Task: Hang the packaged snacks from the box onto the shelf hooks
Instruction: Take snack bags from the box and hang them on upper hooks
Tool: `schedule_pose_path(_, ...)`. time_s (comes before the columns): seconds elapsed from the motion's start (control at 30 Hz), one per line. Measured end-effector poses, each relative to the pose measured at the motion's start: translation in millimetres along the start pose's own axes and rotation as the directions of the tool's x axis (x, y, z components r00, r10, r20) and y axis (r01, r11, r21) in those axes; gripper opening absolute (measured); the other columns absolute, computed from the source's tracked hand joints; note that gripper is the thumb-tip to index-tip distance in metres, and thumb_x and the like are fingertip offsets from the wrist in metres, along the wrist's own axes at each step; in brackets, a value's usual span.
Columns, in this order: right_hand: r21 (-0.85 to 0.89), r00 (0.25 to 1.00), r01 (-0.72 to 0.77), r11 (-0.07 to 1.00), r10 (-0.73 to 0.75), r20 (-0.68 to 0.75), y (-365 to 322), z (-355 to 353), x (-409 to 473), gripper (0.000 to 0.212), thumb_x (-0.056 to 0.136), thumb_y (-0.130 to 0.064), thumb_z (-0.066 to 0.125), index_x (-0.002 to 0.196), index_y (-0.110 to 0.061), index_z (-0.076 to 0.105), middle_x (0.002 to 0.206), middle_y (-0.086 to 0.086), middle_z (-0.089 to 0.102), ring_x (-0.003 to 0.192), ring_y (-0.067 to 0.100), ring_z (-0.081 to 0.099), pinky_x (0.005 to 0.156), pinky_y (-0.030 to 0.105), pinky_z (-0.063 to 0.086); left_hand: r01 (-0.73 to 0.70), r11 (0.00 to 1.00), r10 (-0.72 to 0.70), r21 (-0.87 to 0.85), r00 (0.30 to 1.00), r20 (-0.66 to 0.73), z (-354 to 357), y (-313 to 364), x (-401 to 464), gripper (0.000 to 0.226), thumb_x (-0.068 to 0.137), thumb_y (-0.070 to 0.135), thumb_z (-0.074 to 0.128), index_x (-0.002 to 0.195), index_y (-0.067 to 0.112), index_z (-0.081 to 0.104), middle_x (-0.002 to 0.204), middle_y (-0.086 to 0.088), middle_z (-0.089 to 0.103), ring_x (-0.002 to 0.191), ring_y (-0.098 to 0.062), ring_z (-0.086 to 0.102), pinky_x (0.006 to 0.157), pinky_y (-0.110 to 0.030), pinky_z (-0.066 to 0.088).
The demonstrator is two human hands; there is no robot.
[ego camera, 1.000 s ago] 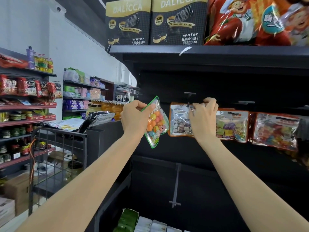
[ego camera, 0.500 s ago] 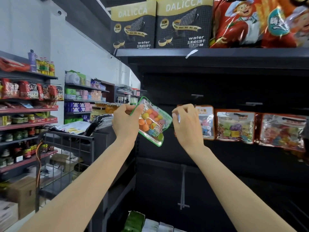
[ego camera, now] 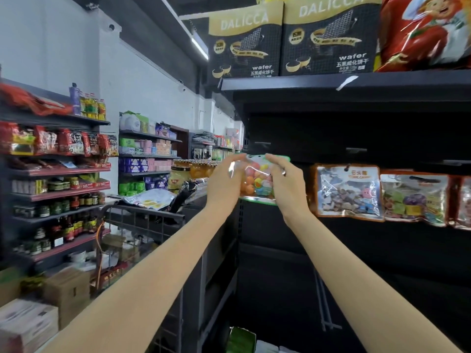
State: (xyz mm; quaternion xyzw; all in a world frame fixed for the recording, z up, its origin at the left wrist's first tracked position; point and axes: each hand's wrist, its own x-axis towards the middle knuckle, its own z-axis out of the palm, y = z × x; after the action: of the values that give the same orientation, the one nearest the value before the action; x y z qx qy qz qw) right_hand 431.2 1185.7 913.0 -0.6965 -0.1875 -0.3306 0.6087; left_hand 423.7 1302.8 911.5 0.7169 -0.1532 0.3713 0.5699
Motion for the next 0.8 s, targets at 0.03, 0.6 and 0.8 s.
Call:
schedule_pose_path(0.03, 0.004, 1.000, 0.017, 1.000, -0.017, -0.016, 2.3, 0.2, 3.3, 0.030, 0.096, -0.019, 0.047, 0.121, -0.029, 0.061, 0.123, 0.000, 0.058, 0.107, 0.016, 0.061, 0.094, 0.043, 0.050, -0.013, 1.000, 0.012, 0.026, 0.999, 0.052, 2.8, -2.0, 4.0, 0.029, 0.094, 0.038, 0.051, 0.122, 0.035, 0.056, 0.127, 0.009, 0.055, 0.115, -0.008, 0.050, 0.091, -0.022, 0.041)
schedule_pose_path(0.6, -0.185, 0.990, 0.130, 0.974, -0.137, -0.028, 37.3, -0.4, 28.6, 0.039, 0.098, -0.015, 0.048, 0.136, -0.023, 0.050, 0.107, -0.004, 0.044, 0.082, -0.003, 0.050, 0.071, 0.005, 0.044, -0.051, 0.998, 0.049, 0.021, 0.995, 0.084, 27.2, -39.1, 19.6, 0.046, 0.092, 0.037, 0.054, 0.137, 0.030, 0.046, 0.124, 0.002, 0.050, 0.113, -0.006, 0.041, 0.095, -0.023, 0.029)
schedule_pose_path(0.8, -0.244, 0.996, 0.063, 0.968, -0.078, -0.052, 60.7, 2.7, 45.0, 0.040, 0.097, -0.018, 0.049, 0.136, -0.030, 0.049, 0.117, -0.004, 0.045, 0.072, 0.000, 0.049, 0.072, 0.017, 0.042, -0.036, 0.997, 0.025, 0.074, 0.989, 0.144, 36.7, -55.9, 34.4, 0.046, 0.094, 0.034, 0.053, 0.139, 0.030, 0.044, 0.137, -0.003, 0.047, 0.119, -0.007, 0.044, 0.090, -0.005, 0.029)
